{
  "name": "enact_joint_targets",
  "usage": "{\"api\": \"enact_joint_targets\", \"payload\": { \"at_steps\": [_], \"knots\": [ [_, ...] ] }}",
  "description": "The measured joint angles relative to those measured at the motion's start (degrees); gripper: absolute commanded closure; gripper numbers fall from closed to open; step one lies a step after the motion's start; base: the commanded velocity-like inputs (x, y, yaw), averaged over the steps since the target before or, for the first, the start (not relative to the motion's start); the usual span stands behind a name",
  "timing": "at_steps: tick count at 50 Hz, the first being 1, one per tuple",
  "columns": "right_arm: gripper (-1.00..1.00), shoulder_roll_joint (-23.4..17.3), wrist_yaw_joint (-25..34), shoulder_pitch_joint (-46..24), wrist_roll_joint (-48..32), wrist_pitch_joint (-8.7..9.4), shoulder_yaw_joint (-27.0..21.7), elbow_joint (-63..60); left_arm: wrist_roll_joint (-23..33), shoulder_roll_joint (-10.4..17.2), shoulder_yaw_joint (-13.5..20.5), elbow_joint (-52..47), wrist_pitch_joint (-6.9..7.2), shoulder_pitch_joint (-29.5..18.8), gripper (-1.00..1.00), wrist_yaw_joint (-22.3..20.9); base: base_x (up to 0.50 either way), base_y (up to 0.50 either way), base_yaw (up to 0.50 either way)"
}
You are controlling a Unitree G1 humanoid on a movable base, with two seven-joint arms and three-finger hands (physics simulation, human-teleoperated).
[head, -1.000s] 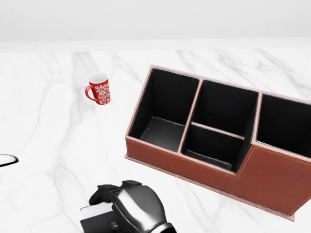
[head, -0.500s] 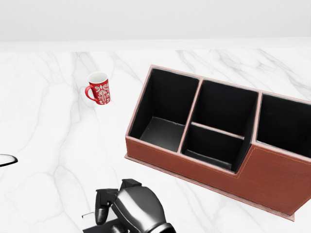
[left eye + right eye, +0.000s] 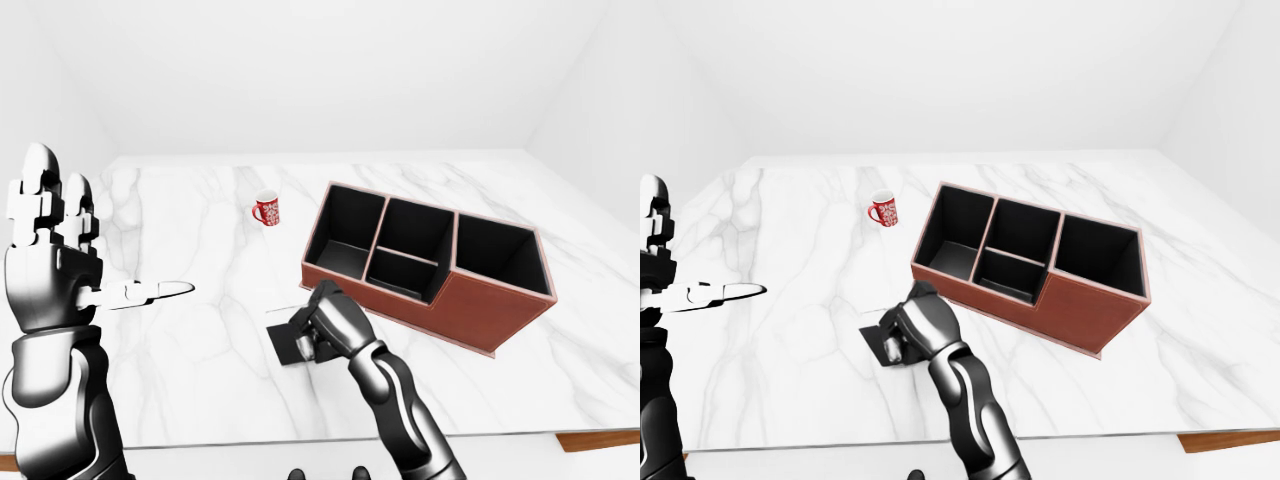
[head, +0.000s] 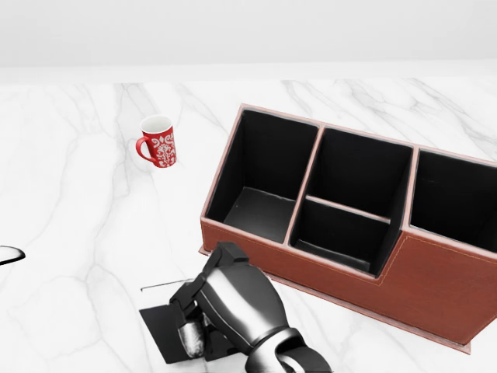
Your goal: Pick up the book and place it in the right compartment of the caddy.
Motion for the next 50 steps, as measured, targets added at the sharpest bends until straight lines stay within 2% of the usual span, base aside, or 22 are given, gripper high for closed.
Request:
{"api": "enact_joint_targets", "payload": {
  "at_steps": [7,32,50],
  "knots": [
    [1.00,0.1,3.7,-1.5,0.0,2.26,-1.6,-5.0,0.0,0.1,0.0,0.2,0.00,0.0,-1.00,0.0,0.00,0.00,0.00],
    [1.00,0.9,14.9,-8.1,-1.2,2.27,-7.0,-15.3,0.3,0.1,-0.4,1.1,0.00,-0.2,-1.00,0.2,0.00,0.00,0.00],
    [1.00,1.8,21.8,-15.6,-1.8,2.27,-10.7,-19.7,0.4,0.1,-0.6,1.5,0.00,-0.2,-1.00,0.3,0.00,0.00,0.00]
  ]
}}
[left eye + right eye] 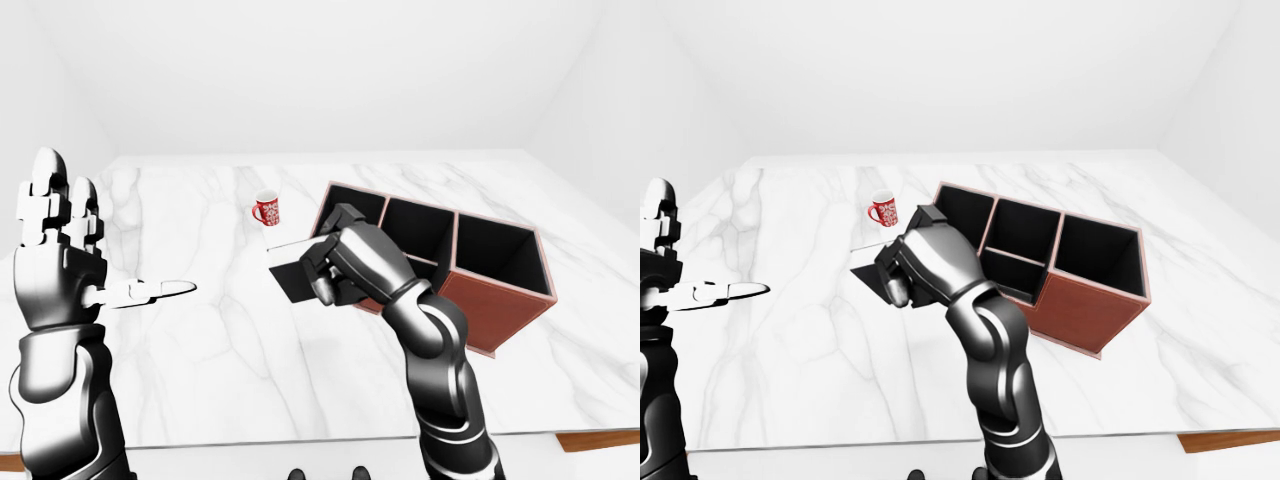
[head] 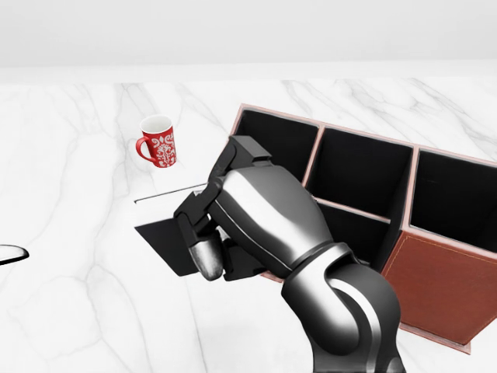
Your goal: Pick up the book and place it in the right compartment of the caddy.
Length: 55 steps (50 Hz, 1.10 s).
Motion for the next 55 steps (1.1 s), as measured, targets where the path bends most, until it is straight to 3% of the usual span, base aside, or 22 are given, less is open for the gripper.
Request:
{"api": "enact_joint_targets", "payload": {
  "at_steps": [28,55],
  "knots": [
    [1.00,-2.1,4.3,-13.7,1.6,0.00,-5.9,-0.1,0.3,-0.1,-0.2,0.5,0.00,0.1,-1.00,0.0,0.00,0.00,0.00],
    [1.00,-10.6,2.4,-25.2,9.9,0.00,-12.2,6.4,0.7,-0.2,-0.7,1.2,0.00,0.0,-1.00,0.0,0.00,0.00,0.00]
  ]
}}
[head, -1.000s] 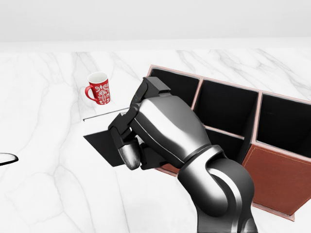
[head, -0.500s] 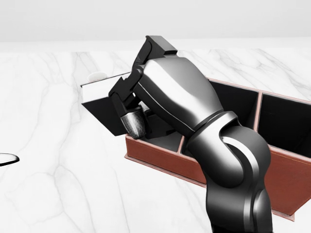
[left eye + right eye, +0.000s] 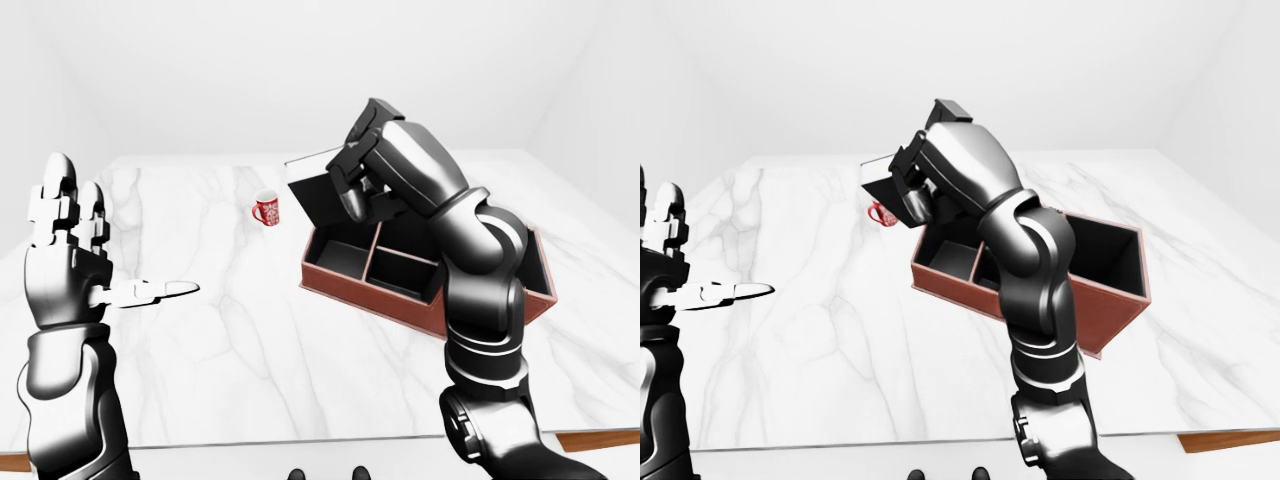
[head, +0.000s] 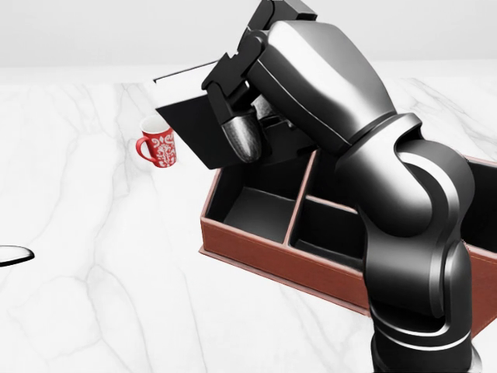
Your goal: Pick up the book and place it in the right compartment of the caddy.
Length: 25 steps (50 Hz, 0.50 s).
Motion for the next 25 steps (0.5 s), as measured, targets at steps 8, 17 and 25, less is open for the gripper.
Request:
{"api": "enact_joint_targets", "payload": {
  "at_steps": [8,17,25],
  "knots": [
    [1.00,-3.1,-1.3,-2.9,3.1,0.00,-1.7,2.2,0.1,0.0,-0.1,0.3,0.00,0.0,-1.00,0.0,0.00,0.00,0.00],
    [1.00,-6.3,-3.0,-5.5,6.4,0.00,-3.3,4.7,0.2,0.0,-0.1,0.3,0.00,0.0,-1.00,0.0,0.00,0.00,0.00],
    [1.00,-9.0,-4.6,-7.2,9.3,0.00,-4.7,7.4,0.2,0.0,-0.1,0.4,0.00,0.0,-1.00,0.0,0.00,0.00,0.00]
  ]
}}
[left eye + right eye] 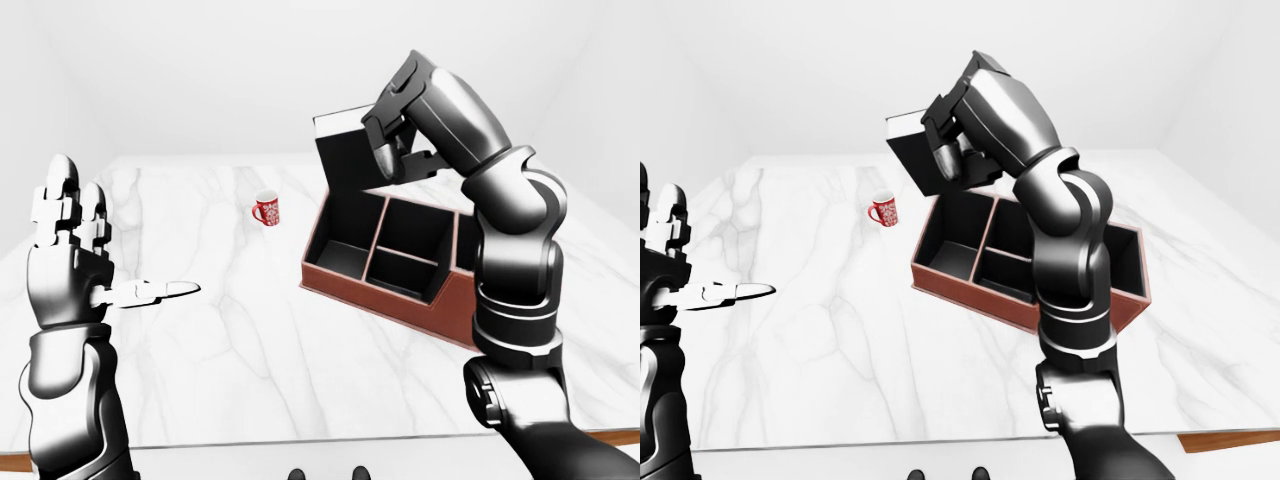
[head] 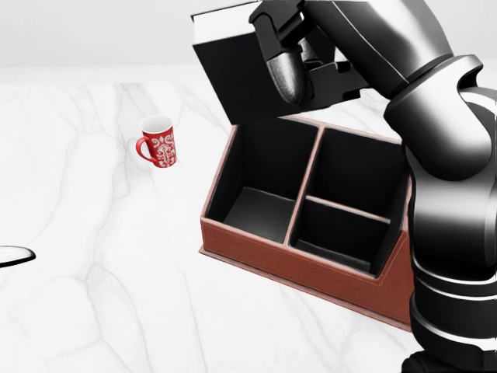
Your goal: Pick up the book and place it in the right compartment of the caddy.
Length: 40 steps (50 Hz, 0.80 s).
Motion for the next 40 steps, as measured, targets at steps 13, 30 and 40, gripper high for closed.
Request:
{"api": "enact_joint_targets", "payload": {
  "at_steps": [13,30,40],
  "knots": [
    [1.00,-4.1,-1.9,-2.2,4.0,0.00,-1.9,3.0,0.3,0.0,-0.3,0.5,0.00,-0.1,-1.00,0.1,0.00,0.00,0.00],
    [1.00,-8.5,-3.4,-2.0,8.5,0.00,-4.3,4.6,0.6,-0.1,-0.5,0.6,0.00,0.0,-1.00,0.0,0.00,0.00,0.00],
    [1.00,-11.1,-4.4,-1.4,11.3,0.00,-5.9,5.7,0.8,-0.2,-0.7,1.0,0.00,-0.1,-1.00,0.0,0.00,0.00,0.00]
  ]
}}
